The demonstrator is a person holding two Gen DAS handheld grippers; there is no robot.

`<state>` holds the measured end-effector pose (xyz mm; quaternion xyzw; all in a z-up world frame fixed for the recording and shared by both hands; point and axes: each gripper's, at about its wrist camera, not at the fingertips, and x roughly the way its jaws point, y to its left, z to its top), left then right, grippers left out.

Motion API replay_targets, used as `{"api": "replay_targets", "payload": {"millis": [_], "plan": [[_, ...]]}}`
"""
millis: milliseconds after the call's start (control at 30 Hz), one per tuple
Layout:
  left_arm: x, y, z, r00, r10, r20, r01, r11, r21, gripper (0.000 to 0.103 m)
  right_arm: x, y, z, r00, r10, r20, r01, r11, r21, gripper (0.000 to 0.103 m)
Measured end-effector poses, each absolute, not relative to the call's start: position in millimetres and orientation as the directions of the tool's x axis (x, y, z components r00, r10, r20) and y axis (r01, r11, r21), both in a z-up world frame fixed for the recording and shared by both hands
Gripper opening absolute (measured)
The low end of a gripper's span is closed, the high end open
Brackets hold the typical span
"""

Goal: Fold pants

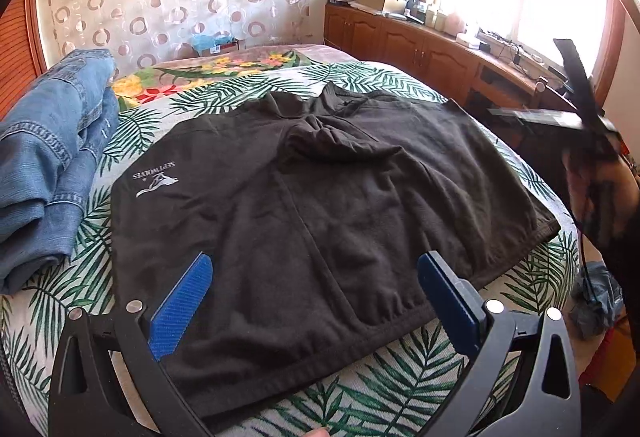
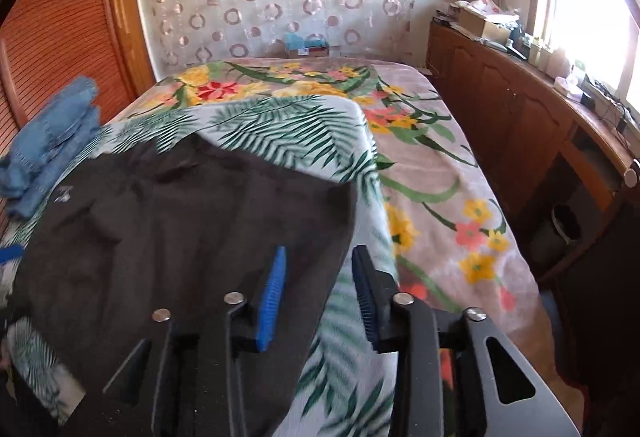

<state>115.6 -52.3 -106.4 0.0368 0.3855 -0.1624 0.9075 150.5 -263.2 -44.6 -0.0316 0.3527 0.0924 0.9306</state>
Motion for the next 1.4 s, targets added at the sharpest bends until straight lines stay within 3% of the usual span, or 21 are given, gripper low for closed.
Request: {"api": "replay_targets", "payload": {"millis": [333,533,567,600,633,700,867,1067,1233,1400], "plan": [[100.7,-42.9,-100.5,0.664,-0.259,-0.701,0.310,0.949,-0.058,0.103,22.3,-267.6,-57.7,0.696,0.201,-0.690,-0.239,0.970,0.042,0.040],[97.9,-41.3,-107.0,0.655,-0.260,-0.709,0.306,0.950,-0.065,0.103,2.4,-277.8,-61.6,0.657,0.210,-0.724,-0.225,0.971,0.077,0.039],[97.3,-41.1,-108.0,0.653,-0.260,-0.711,0.306,0.950,-0.066,0.103,0.0,-281.2,-62.8,0.655,0.212,-0.726,-0.223,0.971,0.082,0.035],[97.0,-41.2,-108.4,0.652,-0.259,-0.712,0.307,0.950,-0.065,0.103,-3.0,-284.4,-64.3,0.650,0.218,-0.728,-0.226,0.970,0.088,0.022],[96.3,-40.6,-108.8,0.653,-0.257,-0.713,0.306,0.950,-0.062,0.103,-0.7,-288.4,-64.5,0.645,0.224,-0.730,-0.230,0.969,0.095,0.014],[95.2,-39.4,-109.2,0.652,-0.256,-0.714,0.304,0.951,-0.064,0.103,-6.7,-293.3,-60.7,0.654,0.222,-0.723,-0.231,0.969,0.089,0.007],[91.4,-30.8,-106.7,0.658,-0.252,-0.710,0.287,0.955,-0.072,0.103,-18.0,-308.0,-52.6,0.650,0.235,-0.722,-0.225,0.968,0.112,0.007],[84.1,-10.2,-103.9,0.673,-0.220,-0.706,0.244,0.967,-0.069,0.103,-10.3,-299.7,-38.2,0.688,0.212,-0.694,-0.212,0.973,0.088,0.018],[77.4,9.4,-104.4,0.681,-0.206,-0.703,0.210,0.974,-0.082,0.103,-12.2,-291.4,-27.5,0.749,0.203,-0.631,-0.218,0.974,0.054,0.039],[69.2,29.7,-107.7,0.681,-0.205,-0.702,0.182,0.977,-0.109,0.098,-4.1,-279.4,-28.0,0.768,0.230,-0.598,-0.234,0.969,0.072,0.041]]}}
